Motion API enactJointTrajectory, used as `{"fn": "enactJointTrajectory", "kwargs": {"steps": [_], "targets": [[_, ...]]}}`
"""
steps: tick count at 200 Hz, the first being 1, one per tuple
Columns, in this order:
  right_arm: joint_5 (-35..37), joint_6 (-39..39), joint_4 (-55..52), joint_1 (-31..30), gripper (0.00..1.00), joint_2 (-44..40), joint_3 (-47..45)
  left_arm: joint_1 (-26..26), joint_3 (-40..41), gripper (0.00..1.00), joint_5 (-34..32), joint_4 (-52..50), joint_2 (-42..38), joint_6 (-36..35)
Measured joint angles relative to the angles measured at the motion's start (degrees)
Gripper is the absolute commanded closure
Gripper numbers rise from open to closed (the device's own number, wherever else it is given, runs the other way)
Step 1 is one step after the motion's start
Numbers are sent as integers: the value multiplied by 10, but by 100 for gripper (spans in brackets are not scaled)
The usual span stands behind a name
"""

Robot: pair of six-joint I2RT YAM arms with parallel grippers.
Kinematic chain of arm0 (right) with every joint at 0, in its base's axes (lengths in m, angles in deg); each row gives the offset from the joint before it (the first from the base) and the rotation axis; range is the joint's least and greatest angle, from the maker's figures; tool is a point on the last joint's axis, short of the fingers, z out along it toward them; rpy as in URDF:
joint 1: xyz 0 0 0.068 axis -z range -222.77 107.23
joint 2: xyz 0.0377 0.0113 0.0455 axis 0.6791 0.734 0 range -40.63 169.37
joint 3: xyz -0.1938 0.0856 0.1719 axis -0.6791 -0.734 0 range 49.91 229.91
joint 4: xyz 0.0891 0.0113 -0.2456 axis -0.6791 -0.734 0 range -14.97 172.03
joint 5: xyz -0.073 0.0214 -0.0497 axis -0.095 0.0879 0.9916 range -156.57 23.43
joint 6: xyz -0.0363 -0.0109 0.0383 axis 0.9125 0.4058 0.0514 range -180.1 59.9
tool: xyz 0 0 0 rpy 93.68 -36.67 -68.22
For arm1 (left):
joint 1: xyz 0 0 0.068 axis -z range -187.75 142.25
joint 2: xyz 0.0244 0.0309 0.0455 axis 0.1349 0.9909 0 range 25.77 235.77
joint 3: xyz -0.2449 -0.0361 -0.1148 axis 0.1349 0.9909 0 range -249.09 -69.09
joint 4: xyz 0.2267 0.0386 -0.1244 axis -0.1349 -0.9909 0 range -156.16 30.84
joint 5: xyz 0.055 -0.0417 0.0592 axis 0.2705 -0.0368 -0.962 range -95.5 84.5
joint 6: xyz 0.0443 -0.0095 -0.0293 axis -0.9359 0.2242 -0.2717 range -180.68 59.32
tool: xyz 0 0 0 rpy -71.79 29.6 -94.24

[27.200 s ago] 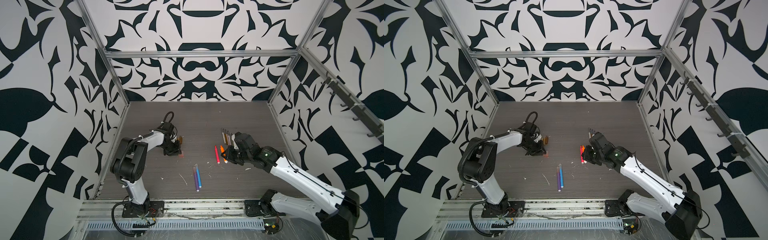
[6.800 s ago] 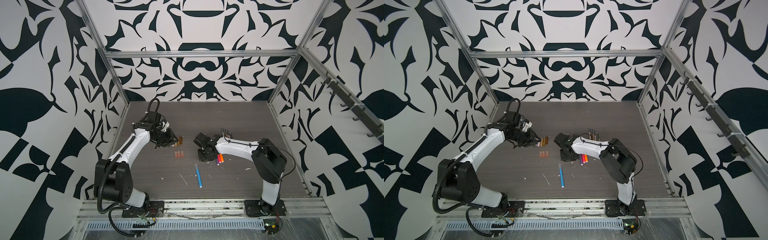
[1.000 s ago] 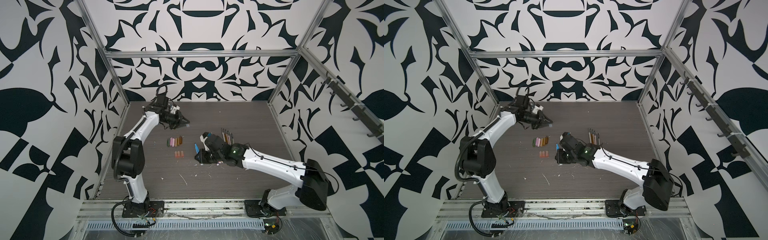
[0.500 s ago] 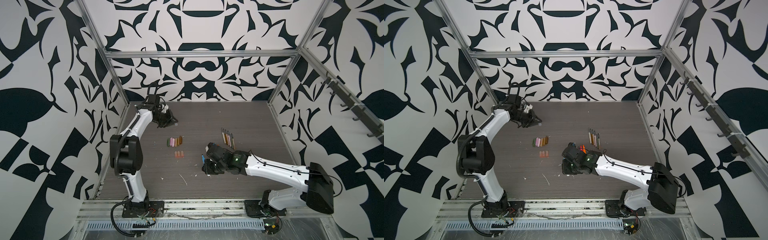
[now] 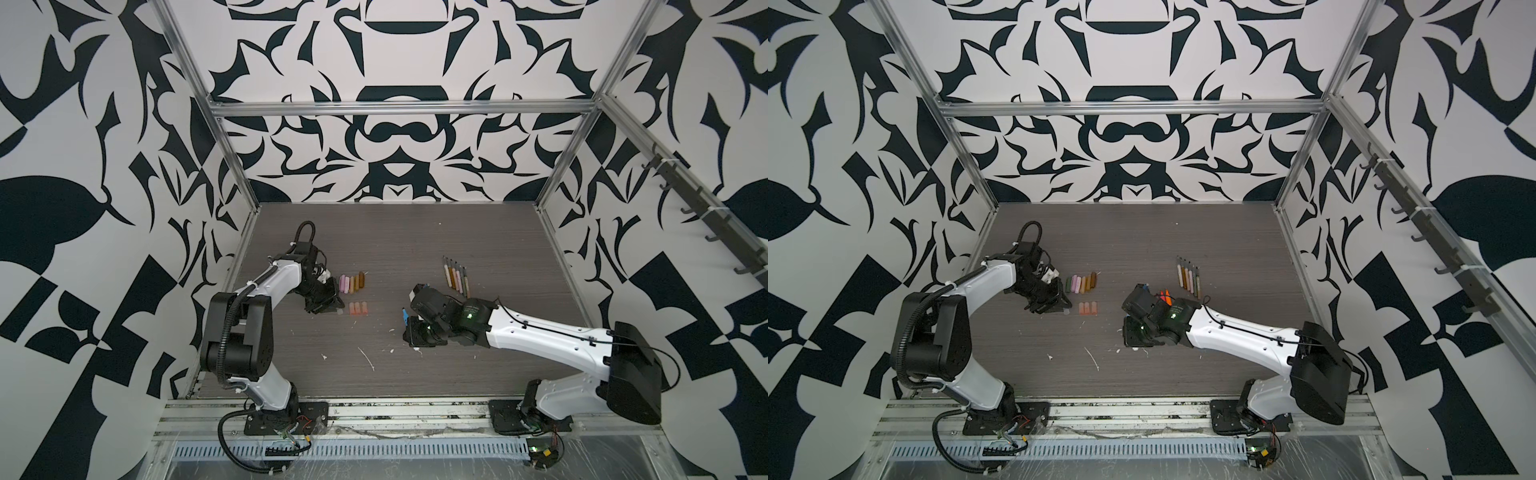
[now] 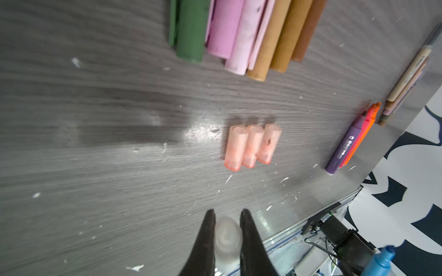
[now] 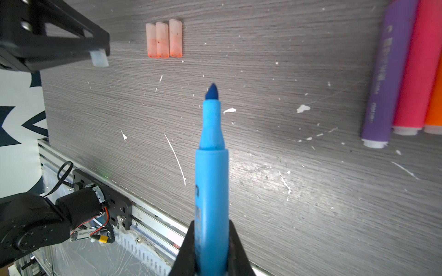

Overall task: Remove pen caps from pens
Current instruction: Place the pen cap at the center of the table.

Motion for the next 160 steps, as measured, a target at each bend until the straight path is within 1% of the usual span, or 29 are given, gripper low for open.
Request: {"fn": "enactJointTrajectory", "kwargs": {"steps": [30, 97, 124, 160], "targets": [[-4, 4, -6, 0, 100, 7, 12, 0, 0, 100, -5, 16, 4, -8], [-5, 12, -16, 0, 100, 7, 23, 0, 0, 100, -8, 51, 58, -10], [-4, 12, -19, 0, 100, 7, 23, 2, 0, 97, -8, 56, 63, -10], [-4, 12, -24, 0, 100, 7, 23, 11, 0, 89, -8, 61, 71, -10]]}}
